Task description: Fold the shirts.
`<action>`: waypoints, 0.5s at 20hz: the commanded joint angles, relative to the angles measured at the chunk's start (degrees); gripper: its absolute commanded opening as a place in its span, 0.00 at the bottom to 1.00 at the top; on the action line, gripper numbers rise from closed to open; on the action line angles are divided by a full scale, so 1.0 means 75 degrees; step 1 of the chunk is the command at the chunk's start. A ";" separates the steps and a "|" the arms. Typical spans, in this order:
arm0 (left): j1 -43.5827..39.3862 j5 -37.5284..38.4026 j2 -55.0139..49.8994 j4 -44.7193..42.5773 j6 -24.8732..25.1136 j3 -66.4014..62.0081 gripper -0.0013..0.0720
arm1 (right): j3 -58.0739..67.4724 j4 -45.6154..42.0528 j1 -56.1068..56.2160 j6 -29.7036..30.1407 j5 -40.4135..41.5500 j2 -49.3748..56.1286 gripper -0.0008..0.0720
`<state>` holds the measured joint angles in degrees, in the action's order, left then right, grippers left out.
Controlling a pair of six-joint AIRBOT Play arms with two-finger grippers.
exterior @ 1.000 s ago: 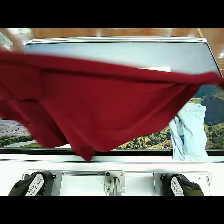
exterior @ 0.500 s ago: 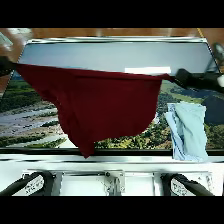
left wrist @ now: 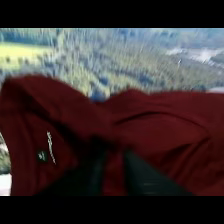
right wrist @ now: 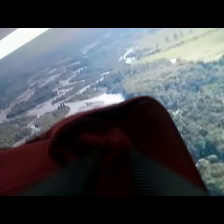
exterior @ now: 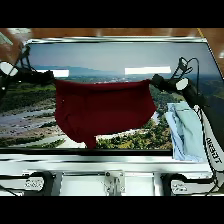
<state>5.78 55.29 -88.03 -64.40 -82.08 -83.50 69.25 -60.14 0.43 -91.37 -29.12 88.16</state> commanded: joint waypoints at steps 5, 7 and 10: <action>0.1227 0.3654 -0.0160 -0.1017 -0.0516 -0.0067 0.69 | 0.0050 -0.1390 -0.0848 0.0615 -0.2556 -0.1268 0.90; 0.1871 0.4246 0.0289 -0.0921 -0.0251 0.0627 0.71 | 0.0038 -0.2369 -0.1521 0.0606 -0.4179 -0.1617 0.90; 0.2253 0.3652 0.1236 -0.0245 0.0149 0.2938 0.92 | -0.0271 -0.1702 -0.2553 0.1005 -0.5523 -0.1617 0.90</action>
<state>19.22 81.21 -83.70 -69.10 -83.70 -72.86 68.75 -72.58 -12.60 -86.56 -57.65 77.58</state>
